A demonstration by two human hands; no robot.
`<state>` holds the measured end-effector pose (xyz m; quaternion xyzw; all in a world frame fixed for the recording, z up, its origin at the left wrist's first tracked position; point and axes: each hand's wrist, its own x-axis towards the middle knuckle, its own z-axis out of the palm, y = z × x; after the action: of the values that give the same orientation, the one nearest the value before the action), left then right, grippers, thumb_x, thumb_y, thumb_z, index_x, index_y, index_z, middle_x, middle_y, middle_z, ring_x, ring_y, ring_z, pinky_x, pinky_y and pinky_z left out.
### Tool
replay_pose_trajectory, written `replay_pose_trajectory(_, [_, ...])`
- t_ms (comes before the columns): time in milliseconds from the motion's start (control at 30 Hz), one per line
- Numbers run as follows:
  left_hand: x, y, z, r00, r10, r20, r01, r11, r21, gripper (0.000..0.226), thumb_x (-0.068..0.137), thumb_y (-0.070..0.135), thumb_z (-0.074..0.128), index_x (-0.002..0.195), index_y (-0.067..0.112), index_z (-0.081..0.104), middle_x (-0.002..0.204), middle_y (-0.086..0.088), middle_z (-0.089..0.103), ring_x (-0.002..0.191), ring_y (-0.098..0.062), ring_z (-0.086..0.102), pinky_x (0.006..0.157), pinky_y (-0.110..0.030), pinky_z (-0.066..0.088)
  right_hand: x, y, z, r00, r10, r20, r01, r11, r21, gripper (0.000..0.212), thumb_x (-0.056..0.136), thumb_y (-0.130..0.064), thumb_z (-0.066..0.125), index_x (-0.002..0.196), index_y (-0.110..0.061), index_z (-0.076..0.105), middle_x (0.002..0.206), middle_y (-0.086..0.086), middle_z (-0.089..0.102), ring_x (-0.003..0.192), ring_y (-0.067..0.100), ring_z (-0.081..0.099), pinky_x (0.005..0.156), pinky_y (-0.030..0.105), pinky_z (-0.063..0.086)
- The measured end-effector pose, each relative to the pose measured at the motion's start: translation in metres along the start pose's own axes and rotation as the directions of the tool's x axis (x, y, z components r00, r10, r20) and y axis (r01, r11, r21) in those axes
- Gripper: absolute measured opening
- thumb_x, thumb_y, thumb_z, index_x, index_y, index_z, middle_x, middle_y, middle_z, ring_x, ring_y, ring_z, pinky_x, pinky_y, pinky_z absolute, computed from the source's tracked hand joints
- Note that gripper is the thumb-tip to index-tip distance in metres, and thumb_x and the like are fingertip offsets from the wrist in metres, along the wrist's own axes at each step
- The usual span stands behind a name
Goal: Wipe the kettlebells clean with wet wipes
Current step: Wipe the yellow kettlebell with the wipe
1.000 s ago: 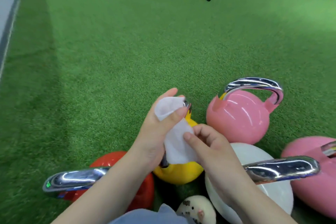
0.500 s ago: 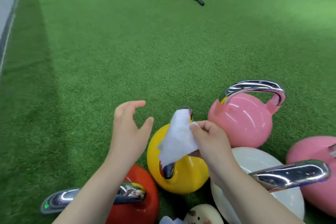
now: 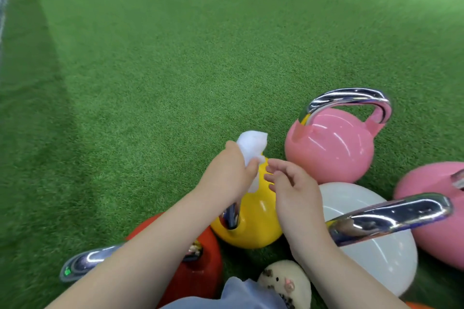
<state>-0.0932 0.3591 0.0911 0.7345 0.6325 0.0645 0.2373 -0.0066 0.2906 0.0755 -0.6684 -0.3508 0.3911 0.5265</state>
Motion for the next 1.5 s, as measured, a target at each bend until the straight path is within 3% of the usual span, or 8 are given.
replay_pose_trajectory(133, [0.016,0.003,-0.012,0.987,0.035,0.158,-0.019,0.995,-0.099,0.027,0.09,0.029,0.055,0.079,0.008,0.042,0.063,0.0,0.046,0.056,-0.017,0.045,0.039,-0.02,0.027,0.01,-0.005,0.015,0.98,0.062,0.188,-0.09,0.985,0.146,0.033,0.094,-0.01,0.041,0.069,-0.008,0.062,0.084,0.007,0.069,0.097,0.03,0.062,0.097,0.045,0.045])
replay_pose_trajectory(267, [0.037,0.021,-0.024,0.954,0.058,0.293,-0.1,0.987,0.128,0.036,0.087,0.007,0.054,0.057,0.011,0.035,0.058,-0.001,0.04,0.067,-0.02,0.043,0.043,-0.017,0.028,0.029,-0.015,0.022,0.968,0.092,0.235,-0.142,0.968,0.209,0.029,0.095,-0.019,0.037,0.078,-0.019,0.06,0.082,-0.003,0.061,0.087,0.015,0.056,0.09,0.036,0.044])
replay_pose_trajectory(433, [0.048,0.038,-0.03,0.922,0.041,0.384,-0.074,0.995,0.071,0.035,0.091,-0.001,0.044,0.058,0.008,0.034,0.059,-0.005,0.039,0.05,-0.018,0.038,0.047,-0.022,0.03,0.037,-0.018,0.024,0.946,0.176,0.272,-0.224,0.961,0.16,0.058,0.086,-0.046,0.036,0.138,-0.021,0.044,0.142,-0.002,0.048,0.128,0.011,0.046,0.113,0.039,0.03])
replay_pose_trajectory(567, [0.037,0.021,-0.025,0.969,0.052,0.241,-0.02,0.991,-0.133,0.015,0.091,0.005,0.048,0.102,-0.003,0.042,0.068,-0.003,0.046,0.053,-0.01,0.043,0.035,-0.013,0.031,0.026,-0.014,0.023,0.966,0.117,0.233,-0.156,0.975,0.158,0.029,0.093,-0.037,0.039,0.111,-0.022,0.058,0.115,-0.001,0.062,0.109,0.013,0.055,0.101,0.033,0.04])
replay_pose_trajectory(1100, [-0.029,-0.052,-0.003,0.905,0.345,0.248,-0.312,0.936,-0.166,0.05,0.08,0.039,0.042,0.115,0.01,0.021,0.091,-0.012,0.053,0.081,-0.032,0.061,0.067,-0.042,0.05,-0.031,0.0,0.03,0.98,0.028,0.195,0.039,0.944,-0.329,0.029,0.099,-0.039,0.033,0.082,-0.017,0.043,0.084,0.007,0.062,0.089,0.028,0.057,0.071,0.035,0.036])
replay_pose_trajectory(1233, [-0.024,-0.062,-0.003,0.89,0.333,0.311,-0.265,0.933,-0.242,0.062,0.067,0.051,0.043,0.11,0.009,0.028,0.09,0.002,0.049,0.08,-0.012,0.052,0.08,-0.039,0.049,-0.012,-0.011,0.054,0.962,0.213,0.169,-0.154,0.939,-0.308,0.041,0.097,-0.041,0.038,0.112,-0.004,0.044,0.113,0.017,0.059,0.107,0.033,0.057,0.086,0.037,0.045])
replay_pose_trajectory(1333, [-0.016,-0.062,-0.004,0.867,0.324,0.38,-0.236,0.936,-0.261,0.033,0.083,0.01,0.055,0.105,0.003,0.032,0.083,0.004,0.048,0.068,0.007,0.04,0.064,-0.009,0.041,0.005,-0.017,0.071,0.913,0.393,0.111,-0.38,0.917,-0.12,0.045,0.094,-0.033,0.044,0.125,0.0,0.04,0.11,0.014,0.056,0.109,0.034,0.056,0.093,0.042,0.046])
replay_pose_trajectory(1500, [0.003,-0.044,-0.021,0.844,0.31,0.438,-0.202,0.94,-0.275,0.06,0.089,0.014,0.055,0.135,-0.002,0.021,0.107,0.0,0.045,0.092,-0.011,0.048,0.07,-0.012,0.044,0.03,-0.033,0.064,0.851,0.481,0.212,-0.493,0.87,0.005,0.043,0.099,-0.031,0.042,0.127,0.001,0.044,0.102,0.016,0.056,0.093,0.023,0.049,0.07,0.027,0.04])
